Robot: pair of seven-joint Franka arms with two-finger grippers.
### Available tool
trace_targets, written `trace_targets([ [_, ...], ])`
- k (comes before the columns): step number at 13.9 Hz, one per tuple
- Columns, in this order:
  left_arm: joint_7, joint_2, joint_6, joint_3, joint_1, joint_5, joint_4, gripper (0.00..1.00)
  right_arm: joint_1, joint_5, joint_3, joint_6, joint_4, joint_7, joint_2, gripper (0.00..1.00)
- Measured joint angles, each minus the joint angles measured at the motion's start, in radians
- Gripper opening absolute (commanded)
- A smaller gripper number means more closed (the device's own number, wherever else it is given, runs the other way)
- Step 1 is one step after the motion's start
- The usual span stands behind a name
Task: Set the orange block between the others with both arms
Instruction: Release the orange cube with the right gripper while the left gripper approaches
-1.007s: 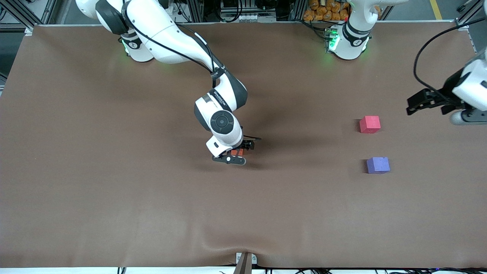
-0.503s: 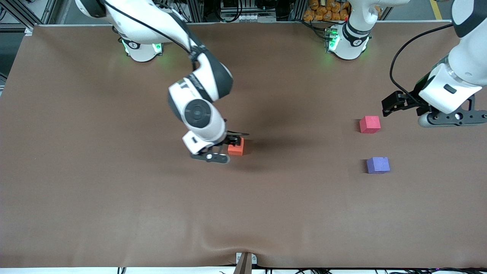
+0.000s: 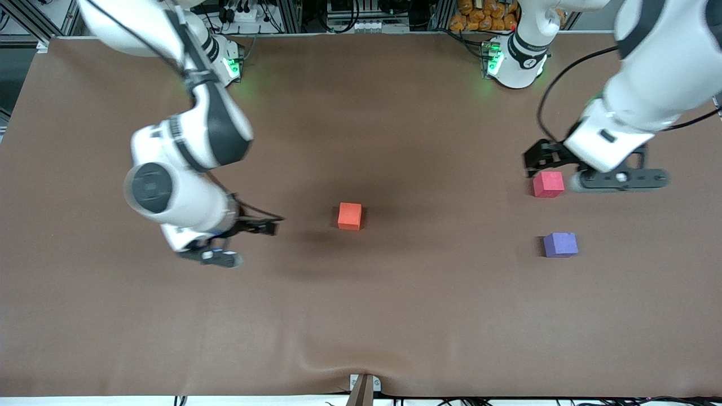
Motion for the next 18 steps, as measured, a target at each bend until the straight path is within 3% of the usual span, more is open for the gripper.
trace_targets([
  [9, -0.227, 0.161, 0.132, -0.001, -0.169, -0.054, 0.052, 1.0, -0.25, -0.066, -0.001, -0.05, -0.236, -0.318, -0.28, 1.0],
  [15, -0.314, 0.286, 0.231, 0.004, -0.261, -0.054, 0.088, 1.0, -0.38, -0.083, -0.001, -0.14, -0.232, -0.489, -0.412, 1.0],
  [18, -0.318, 0.339, 0.297, 0.006, -0.293, -0.054, 0.093, 1.0, -0.387, -0.122, 0.002, -0.241, -0.154, -0.496, -0.44, 1.0],
])
